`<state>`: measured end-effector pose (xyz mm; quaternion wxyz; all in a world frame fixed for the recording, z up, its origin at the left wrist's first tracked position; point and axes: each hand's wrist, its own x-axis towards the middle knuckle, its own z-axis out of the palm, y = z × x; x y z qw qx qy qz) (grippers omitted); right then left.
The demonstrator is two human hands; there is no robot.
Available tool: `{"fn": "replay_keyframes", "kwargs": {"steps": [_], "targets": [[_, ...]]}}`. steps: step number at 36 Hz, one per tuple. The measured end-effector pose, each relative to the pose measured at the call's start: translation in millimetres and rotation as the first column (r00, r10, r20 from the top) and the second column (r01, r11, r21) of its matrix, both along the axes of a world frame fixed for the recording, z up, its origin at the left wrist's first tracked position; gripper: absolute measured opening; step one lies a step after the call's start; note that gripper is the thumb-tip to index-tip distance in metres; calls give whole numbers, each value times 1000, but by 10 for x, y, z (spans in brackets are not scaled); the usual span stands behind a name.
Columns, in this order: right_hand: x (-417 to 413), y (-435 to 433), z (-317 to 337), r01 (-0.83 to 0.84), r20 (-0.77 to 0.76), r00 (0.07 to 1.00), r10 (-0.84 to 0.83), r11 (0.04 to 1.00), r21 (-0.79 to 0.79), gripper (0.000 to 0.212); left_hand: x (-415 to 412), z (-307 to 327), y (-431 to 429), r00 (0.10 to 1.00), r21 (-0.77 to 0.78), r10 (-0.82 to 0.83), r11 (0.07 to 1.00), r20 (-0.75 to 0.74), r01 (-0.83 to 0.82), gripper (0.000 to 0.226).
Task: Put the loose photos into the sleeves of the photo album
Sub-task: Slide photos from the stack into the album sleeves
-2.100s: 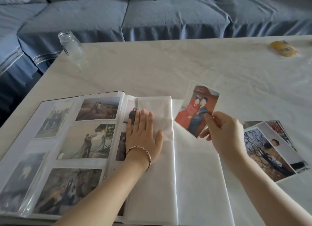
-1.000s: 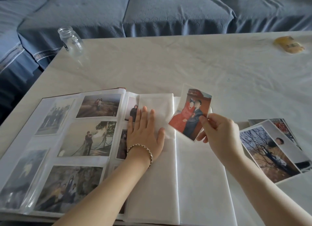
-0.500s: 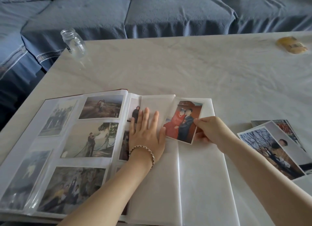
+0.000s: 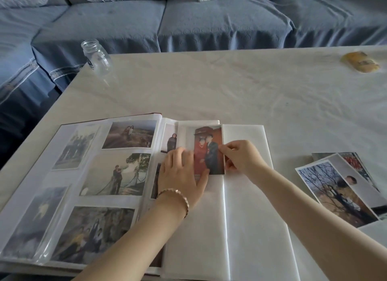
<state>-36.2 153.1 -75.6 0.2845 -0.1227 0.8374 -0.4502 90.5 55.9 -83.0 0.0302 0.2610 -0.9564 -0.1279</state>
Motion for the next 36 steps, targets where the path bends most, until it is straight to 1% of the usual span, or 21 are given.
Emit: {"fn": "replay_keyframes", "kwargs": {"steps": [2, 5, 6, 7, 9, 12, 15, 19, 21, 24, 26, 28, 32, 36], "targets": [[26, 19, -10, 28, 1, 1000, -28, 999, -28, 29, 115, 13, 1, 994, -62, -19, 998, 105, 25, 68], [51, 47, -13, 44, -5, 999, -44, 998, -48, 26, 279, 10, -21, 986, -147, -27, 988, 165, 52, 106], [55, 58, -12, 41, -6, 999, -42, 998, -51, 25, 308, 3, -38, 979, -151, -33, 986, 200, 64, 118], [56, 65, -8, 37, -5, 999, -37, 998, -51, 24, 324, -2, -55, 972, -148, -40, 986, 231, 76, 124], [52, 71, 13, 26, 7, 1000, -25, 999, -46, 22, 333, 1, -70, 969, -136, -52, 987, 243, 87, 122], [30, 44, 43, -1, 21, 1000, 2, 999, -32, 23, 329, 22, -59, 979, -120, -49, 990, 200, 74, 105], [25, -43, 101, -44, 46, 998, 44, 999, -13, 23, 338, 41, -57, 986, -77, -29, 996, 167, 42, 93], [21, -154, 190, -122, 113, 987, 114, 990, 67, 25, 340, 40, -42, 989, -72, -18, 997, 145, 29, 93], [19, -154, 232, -136, 137, 983, 125, 988, 75, 23, 338, 36, -43, 990, -69, -15, 997, 137, 24, 93], [36, -103, 227, -62, 122, 991, 55, 996, 58, 16, 336, 40, -46, 990, -62, -17, 998, 138, 25, 92], [62, -72, 181, 10, 90, 996, -12, 1000, 25, 21, 334, 42, -43, 989, -64, -18, 998, 148, 28, 92], [92, -62, 139, 49, 15, 999, -50, 998, 26, 25, 331, 39, -42, 987, -71, -22, 997, 158, 34, 91], [183, -55, 110, 89, -130, 988, -86, 996, 19, 23, 332, 36, -46, 986, -77, -26, 996, 166, 39, 90], [271, -60, 73, 134, -230, 964, -132, 991, -8, 21, 343, 27, -51, 985, -79, -29, 996, 168, 43, 90]]}}
